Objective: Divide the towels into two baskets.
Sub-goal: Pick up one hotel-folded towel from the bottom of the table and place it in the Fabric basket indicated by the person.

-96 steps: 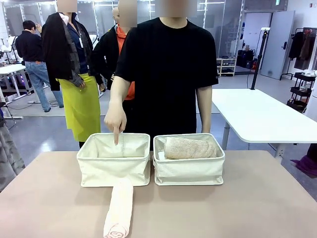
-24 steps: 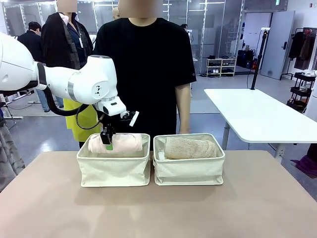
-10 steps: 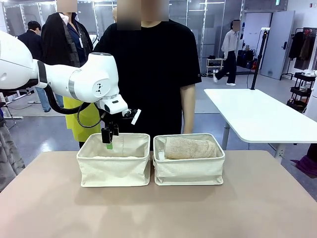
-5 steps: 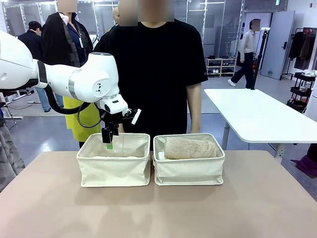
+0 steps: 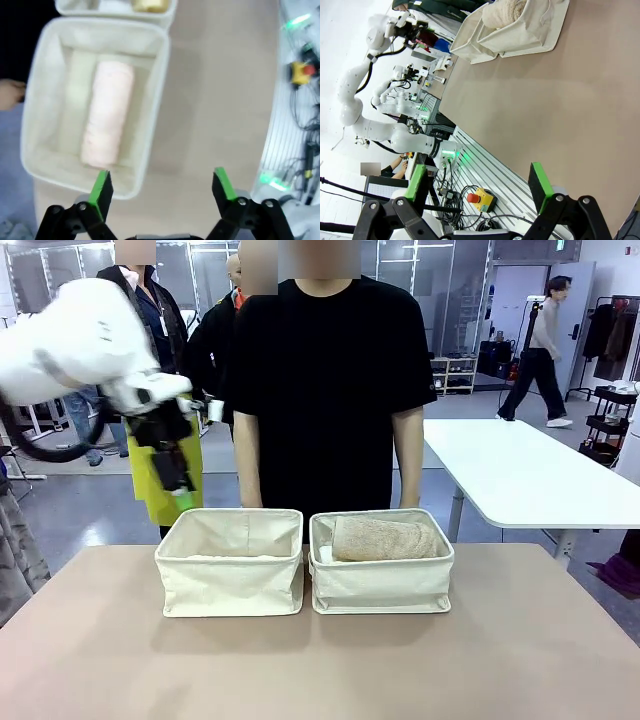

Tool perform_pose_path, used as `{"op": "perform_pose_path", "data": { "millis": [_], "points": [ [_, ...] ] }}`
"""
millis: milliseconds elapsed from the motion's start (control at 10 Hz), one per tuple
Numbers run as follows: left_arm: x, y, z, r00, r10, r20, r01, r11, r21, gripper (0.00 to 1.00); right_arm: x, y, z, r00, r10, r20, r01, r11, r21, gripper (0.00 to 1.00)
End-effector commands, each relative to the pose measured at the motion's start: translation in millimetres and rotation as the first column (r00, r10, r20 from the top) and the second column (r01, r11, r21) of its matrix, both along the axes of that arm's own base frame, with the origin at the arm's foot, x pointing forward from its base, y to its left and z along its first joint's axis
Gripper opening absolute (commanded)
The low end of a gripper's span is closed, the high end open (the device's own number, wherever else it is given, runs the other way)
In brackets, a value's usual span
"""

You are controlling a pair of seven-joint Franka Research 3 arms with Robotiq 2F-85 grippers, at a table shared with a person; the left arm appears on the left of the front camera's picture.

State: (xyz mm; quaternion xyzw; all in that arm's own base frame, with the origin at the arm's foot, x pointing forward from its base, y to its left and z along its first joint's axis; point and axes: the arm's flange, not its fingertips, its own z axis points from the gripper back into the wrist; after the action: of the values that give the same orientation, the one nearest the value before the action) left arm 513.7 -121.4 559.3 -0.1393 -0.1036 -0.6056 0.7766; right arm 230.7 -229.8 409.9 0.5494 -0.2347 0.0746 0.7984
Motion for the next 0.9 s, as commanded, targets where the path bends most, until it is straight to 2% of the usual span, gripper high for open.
{"op": "perform_pose_path", "data": {
  "millis": [0, 100, 300, 500, 700, 800],
  "points": [
    [-68.9, 78.5, -11.0, 0.988, 0.148, -0.041, -0.151, 0.983, -0.105, 1.0, -2.1, 1.2, 2.5, 1.0, 0.0, 0.013, 0.0, 1.0, 0.003, 1.0],
    [-96.9, 119.8, -8.1, 0.967, 0.253, -0.038, -0.256, 0.957, -0.135, 1.0, -2.1, 1.2, 2.5, 1.0, 0.0, 0.013, 0.0, 1.0, 0.003, 1.0],
    [-137.5, 217.2, -9.0, 0.912, 0.383, -0.147, -0.41, 0.868, -0.28, 1.0, -2.1, 1.2, 2.5, 1.0, 0.0, 0.013, 0.0, 1.0, 0.003, 1.0],
    [-150.2, 306.4, -20.7, 0.917, 0.302, -0.262, -0.39, 0.82, -0.419, 1.0, -2.1, 1.2, 2.5, 1.0, 0.0, 0.013, 0.0, 1.0, 0.003, 1.0],
    [-152.9, 377.0, -37.6, 0.906, 0.238, -0.349, -0.407, 0.713, -0.571, 1.0, -2.1, 1.2, 2.5, 1.0, 0.0, 0.013, 0.0, 1.0, 0.003, 1.0],
    [-153.0, 403.8, -57.5, 0.878, 0.243, -0.413, -0.463, 0.655, -0.597, 1.0, -2.1, 1.2, 2.5, 1.0, 0.0, 0.013, 0.0, 1.0, 0.003, 1.0]
  ]
}}
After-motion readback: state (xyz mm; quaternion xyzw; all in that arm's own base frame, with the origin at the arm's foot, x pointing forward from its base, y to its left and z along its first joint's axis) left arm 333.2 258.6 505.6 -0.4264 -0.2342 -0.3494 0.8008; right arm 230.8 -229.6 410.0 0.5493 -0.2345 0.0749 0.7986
